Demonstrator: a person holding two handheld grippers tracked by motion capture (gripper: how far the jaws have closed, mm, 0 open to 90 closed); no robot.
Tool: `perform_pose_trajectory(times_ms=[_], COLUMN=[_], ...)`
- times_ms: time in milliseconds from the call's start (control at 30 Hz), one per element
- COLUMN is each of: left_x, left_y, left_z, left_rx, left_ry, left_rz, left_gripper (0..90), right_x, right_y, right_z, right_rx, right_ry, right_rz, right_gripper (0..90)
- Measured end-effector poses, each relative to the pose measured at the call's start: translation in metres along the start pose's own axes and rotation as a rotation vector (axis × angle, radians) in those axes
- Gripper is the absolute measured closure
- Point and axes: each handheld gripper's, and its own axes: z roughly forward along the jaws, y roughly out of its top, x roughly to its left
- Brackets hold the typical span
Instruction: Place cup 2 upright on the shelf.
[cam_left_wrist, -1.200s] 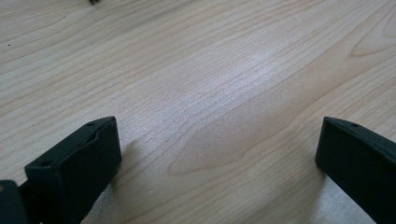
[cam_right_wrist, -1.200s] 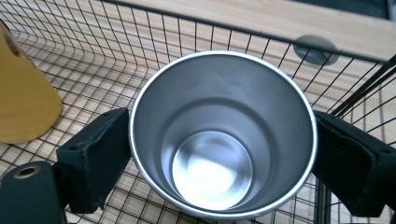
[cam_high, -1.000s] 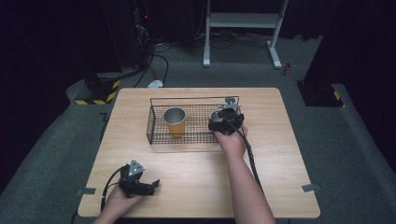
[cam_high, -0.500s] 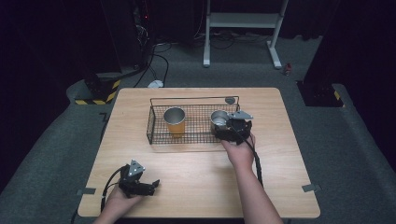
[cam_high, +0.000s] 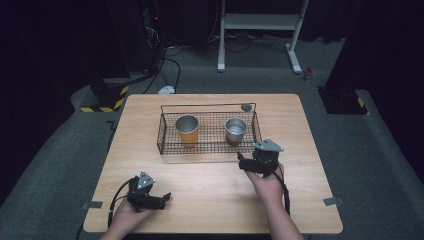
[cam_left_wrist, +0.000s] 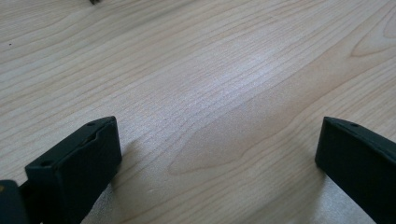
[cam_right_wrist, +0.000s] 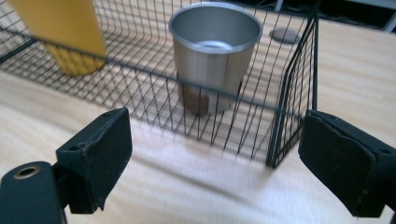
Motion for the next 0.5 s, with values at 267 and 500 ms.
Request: perform_pose_trajectory(times_ms=[267, 500], left_x=[0.0, 0.0], left_y=[0.0, 0.0], left_z=[0.0, 0.0], left_rx=[0.0, 0.001], left_ry=[-0.001, 0.0], left_rz=[-0.001, 0.0], left_gripper=[0.6, 0.6], right_x=[0.0, -0.004], right_y=[-0.039, -0.074], right_z=[-0.014, -0.022], right_rx=[0.064, 0.15], right_ry=[0.009, 0.002], right_rz=[-0.007, -0.004], right_gripper=[10.2, 11.0])
